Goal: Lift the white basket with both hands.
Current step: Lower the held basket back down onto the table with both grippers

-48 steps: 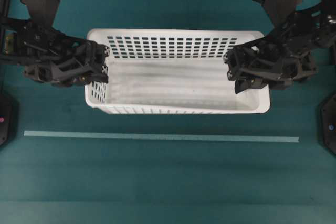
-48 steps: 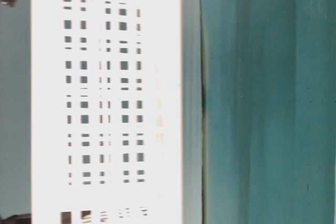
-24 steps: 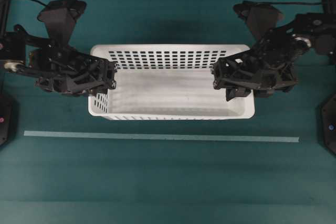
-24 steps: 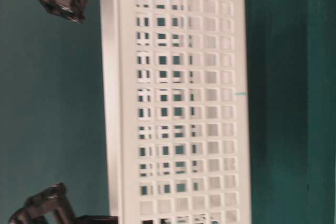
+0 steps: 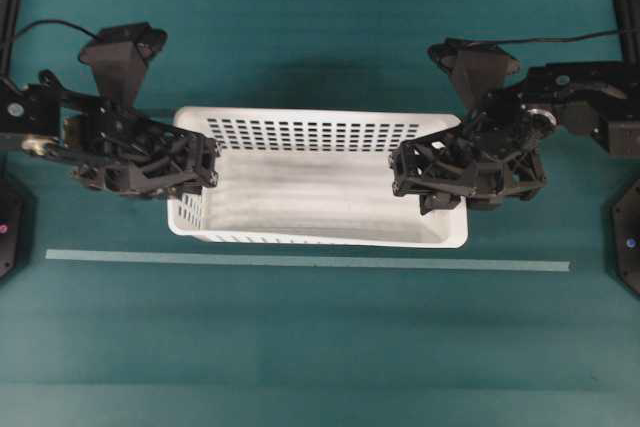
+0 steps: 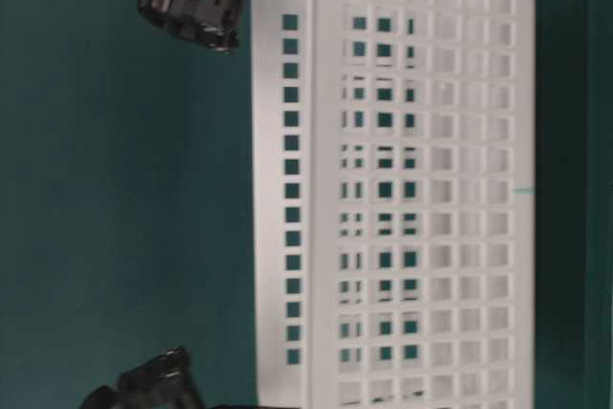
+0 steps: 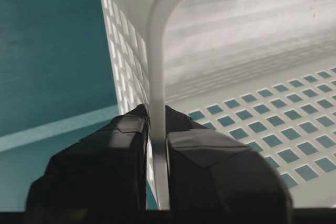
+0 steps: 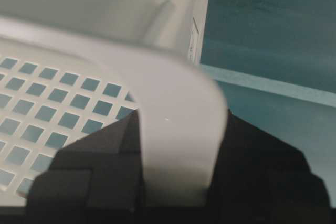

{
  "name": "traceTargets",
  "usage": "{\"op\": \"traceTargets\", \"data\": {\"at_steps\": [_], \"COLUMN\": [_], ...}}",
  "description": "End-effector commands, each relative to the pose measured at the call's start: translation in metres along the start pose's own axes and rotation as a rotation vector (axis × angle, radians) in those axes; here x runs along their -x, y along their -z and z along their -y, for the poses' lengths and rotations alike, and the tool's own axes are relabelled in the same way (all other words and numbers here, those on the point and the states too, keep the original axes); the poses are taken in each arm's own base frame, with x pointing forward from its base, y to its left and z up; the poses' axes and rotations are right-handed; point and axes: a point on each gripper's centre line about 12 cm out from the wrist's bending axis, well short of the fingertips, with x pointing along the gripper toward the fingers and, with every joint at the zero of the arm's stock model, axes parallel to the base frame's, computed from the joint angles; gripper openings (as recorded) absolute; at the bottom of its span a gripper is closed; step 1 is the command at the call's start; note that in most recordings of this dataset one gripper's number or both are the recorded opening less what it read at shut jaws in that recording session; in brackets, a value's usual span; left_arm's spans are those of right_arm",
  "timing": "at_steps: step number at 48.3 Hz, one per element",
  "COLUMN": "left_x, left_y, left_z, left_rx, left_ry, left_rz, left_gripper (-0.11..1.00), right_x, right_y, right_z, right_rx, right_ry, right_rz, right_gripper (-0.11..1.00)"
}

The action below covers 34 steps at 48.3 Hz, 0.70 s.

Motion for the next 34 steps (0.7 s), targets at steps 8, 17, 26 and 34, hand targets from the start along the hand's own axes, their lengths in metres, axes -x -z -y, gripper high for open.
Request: {"op": "traceTargets", "data": {"at_steps": [8, 17, 26, 34], "left_x": [-0.019, -0.022, -0.026, -0.034], "left_y": [0.001, 0.003, 0.012, 0.019], "left_z": [-0.002, -0.006, -0.007, -0.011], "left_rx": [-0.007, -0.010, -0.012, 0.015], "left_ry": [-0.015, -0.030, -0.040, -0.060], "left_rz": [-0.001, -0.006, -0.020, -0.032], "left_gripper": [0.04, 0.04, 0.04, 0.04], "right_x": [-0.020, -0.034, -0.038, -0.042], "right_y": [0.003, 0.009, 0.008, 0.006], "right_z": [0.008, 0.015, 0.015, 0.015], "right_rx": [0.012, 0.021, 0.018, 0.015], "right_ry": [0.027, 0.049, 0.043, 0.044], "right_rz": [-0.004, -0.010, -0.003, 0.000], "right_gripper": [0.16, 0.16, 0.16, 0.16]}}
